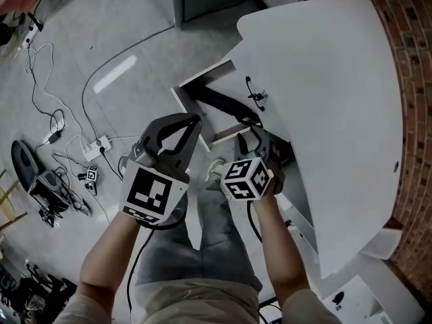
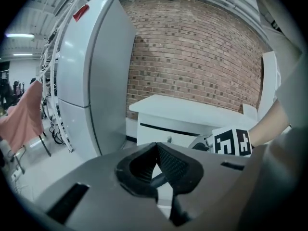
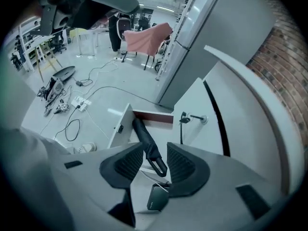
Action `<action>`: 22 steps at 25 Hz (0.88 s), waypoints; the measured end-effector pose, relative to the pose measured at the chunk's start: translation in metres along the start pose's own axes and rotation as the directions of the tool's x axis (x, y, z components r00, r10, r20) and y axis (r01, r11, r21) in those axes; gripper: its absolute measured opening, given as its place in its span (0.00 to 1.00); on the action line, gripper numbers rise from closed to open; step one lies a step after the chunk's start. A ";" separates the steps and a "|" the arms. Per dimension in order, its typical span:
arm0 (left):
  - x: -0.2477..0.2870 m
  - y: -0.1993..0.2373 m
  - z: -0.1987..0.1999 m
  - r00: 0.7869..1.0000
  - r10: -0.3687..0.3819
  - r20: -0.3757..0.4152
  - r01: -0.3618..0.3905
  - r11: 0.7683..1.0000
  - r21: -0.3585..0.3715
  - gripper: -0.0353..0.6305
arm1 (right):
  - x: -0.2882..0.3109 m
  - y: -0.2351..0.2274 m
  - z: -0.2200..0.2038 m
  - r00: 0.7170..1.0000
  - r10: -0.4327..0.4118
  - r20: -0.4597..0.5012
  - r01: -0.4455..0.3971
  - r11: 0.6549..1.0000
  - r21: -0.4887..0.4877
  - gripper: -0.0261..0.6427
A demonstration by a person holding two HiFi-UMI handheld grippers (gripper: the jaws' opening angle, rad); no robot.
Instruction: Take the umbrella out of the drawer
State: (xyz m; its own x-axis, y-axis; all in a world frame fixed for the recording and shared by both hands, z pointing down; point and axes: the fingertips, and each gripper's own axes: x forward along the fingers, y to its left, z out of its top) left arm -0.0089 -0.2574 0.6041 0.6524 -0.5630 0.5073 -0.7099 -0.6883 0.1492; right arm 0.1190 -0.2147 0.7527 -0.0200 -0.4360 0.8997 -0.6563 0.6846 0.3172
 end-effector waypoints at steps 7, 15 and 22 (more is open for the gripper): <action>0.040 0.001 -0.061 0.999 -0.024 -0.030 0.024 1.000 -0.011 0.07 | 0.070 0.021 -0.041 0.998 -0.008 -0.062 0.005 0.999 -0.046 0.26; 0.084 -0.010 -0.129 0.997 -0.056 -0.049 0.053 0.997 -0.055 0.07 | 0.142 0.023 -0.082 0.989 -0.040 -0.145 0.029 0.997 -0.077 0.26; 0.109 -0.010 -0.163 0.996 -0.065 -0.065 0.060 0.994 -0.086 0.07 | 0.190 0.030 -0.106 0.974 -0.028 -0.227 -0.006 0.989 -0.150 0.26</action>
State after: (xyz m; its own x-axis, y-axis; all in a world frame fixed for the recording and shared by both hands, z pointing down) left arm 0.0255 -0.2374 0.7961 0.6788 -0.4856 0.5509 -0.6899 -0.6787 0.2518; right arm 0.1758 -0.2149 0.9654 0.1703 -0.3115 0.9349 -0.5353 0.7673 0.3531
